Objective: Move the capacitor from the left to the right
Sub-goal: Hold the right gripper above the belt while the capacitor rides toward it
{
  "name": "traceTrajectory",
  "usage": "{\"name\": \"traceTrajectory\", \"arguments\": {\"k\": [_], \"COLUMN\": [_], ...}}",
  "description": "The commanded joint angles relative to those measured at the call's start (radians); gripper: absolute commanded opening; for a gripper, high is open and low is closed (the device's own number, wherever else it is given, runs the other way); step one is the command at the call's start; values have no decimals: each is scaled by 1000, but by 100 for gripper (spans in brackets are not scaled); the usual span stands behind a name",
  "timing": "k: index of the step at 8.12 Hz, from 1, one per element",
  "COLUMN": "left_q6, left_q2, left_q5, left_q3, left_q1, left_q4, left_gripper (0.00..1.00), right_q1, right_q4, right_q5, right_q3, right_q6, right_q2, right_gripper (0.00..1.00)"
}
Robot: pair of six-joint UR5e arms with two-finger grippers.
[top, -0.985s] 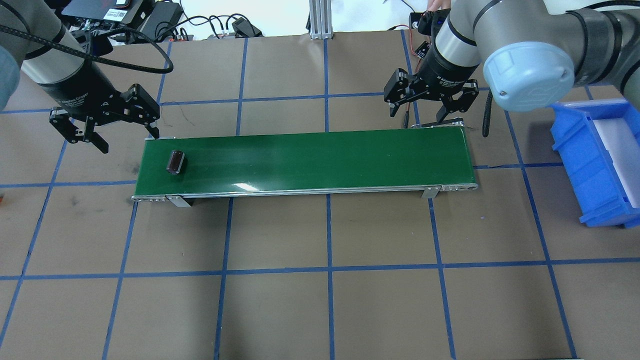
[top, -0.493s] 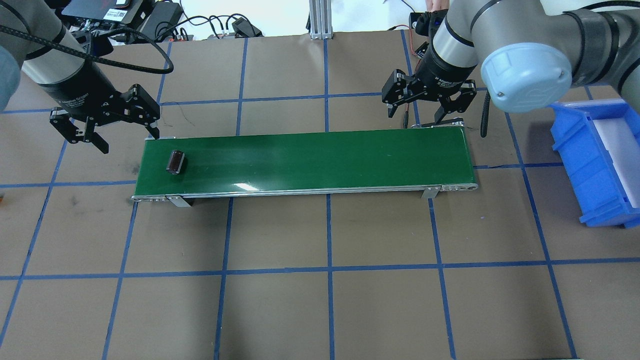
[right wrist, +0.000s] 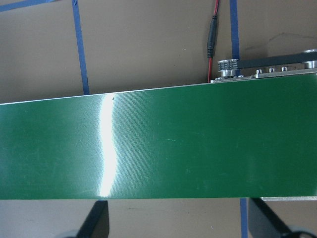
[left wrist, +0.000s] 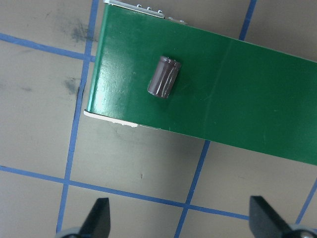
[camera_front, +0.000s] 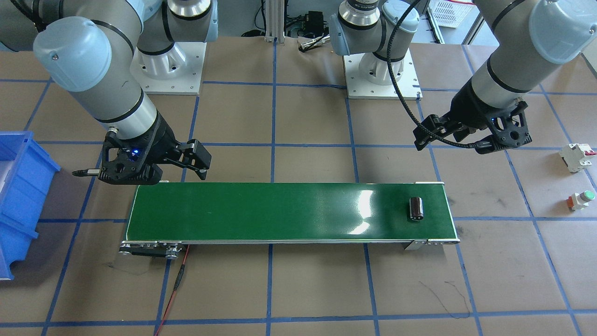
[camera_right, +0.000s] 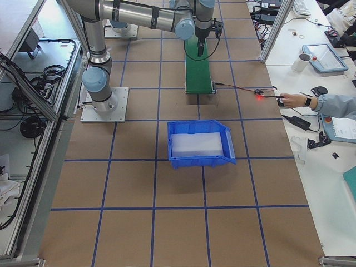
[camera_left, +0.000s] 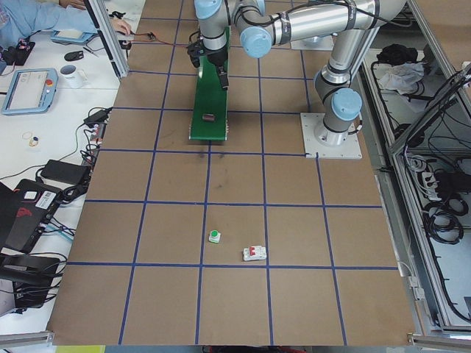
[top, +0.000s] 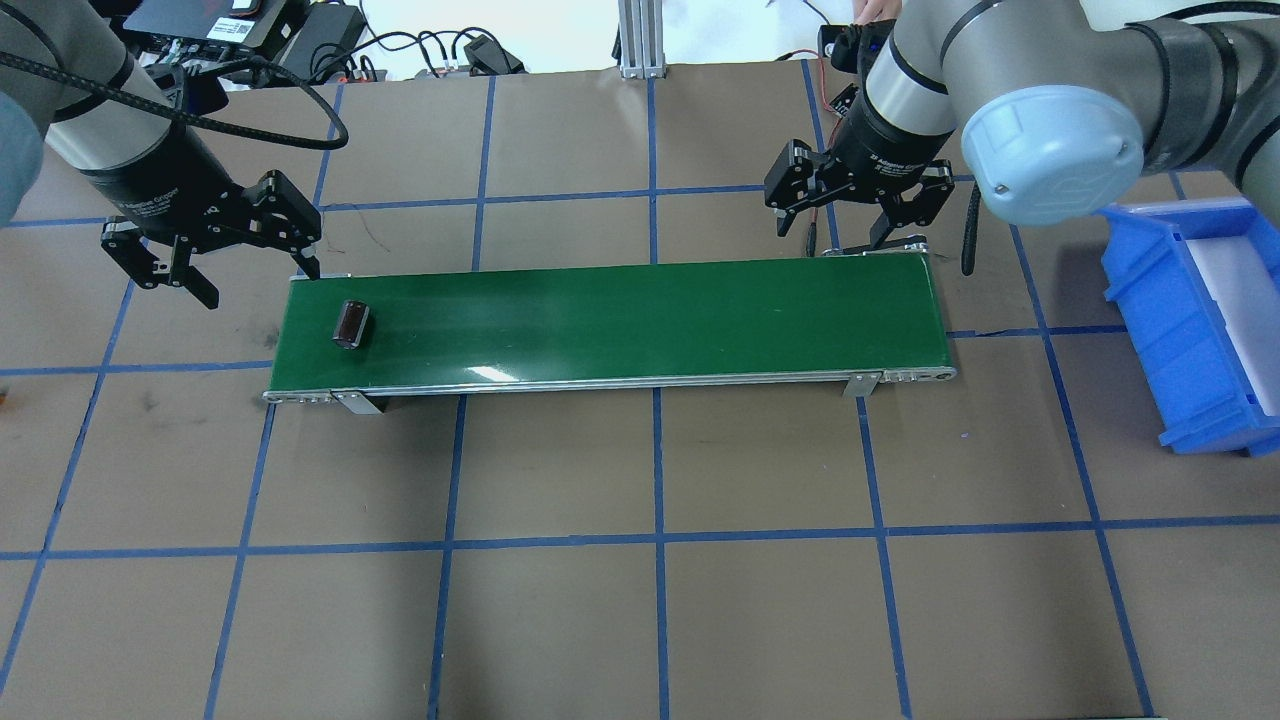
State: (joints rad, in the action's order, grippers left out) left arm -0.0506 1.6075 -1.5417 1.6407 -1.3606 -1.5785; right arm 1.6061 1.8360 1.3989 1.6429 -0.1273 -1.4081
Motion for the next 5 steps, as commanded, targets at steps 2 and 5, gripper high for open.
{"name": "traceTrajectory", "arguments": {"k": [2, 5], "left_q6": [0, 8], "left_q2": [0, 0], "left_q5": [0, 2], "left_q3": [2, 4], "left_q1": [0, 0], "left_q4": [2, 2], "left_gripper": [100, 100], "right_q1": [3, 3], "right_q4": [2, 0], "right_q5": [-6, -1], "right_q3": [0, 0], "right_q6": [-2, -2], "right_q2": [-2, 0], "right_gripper": [100, 100]}}
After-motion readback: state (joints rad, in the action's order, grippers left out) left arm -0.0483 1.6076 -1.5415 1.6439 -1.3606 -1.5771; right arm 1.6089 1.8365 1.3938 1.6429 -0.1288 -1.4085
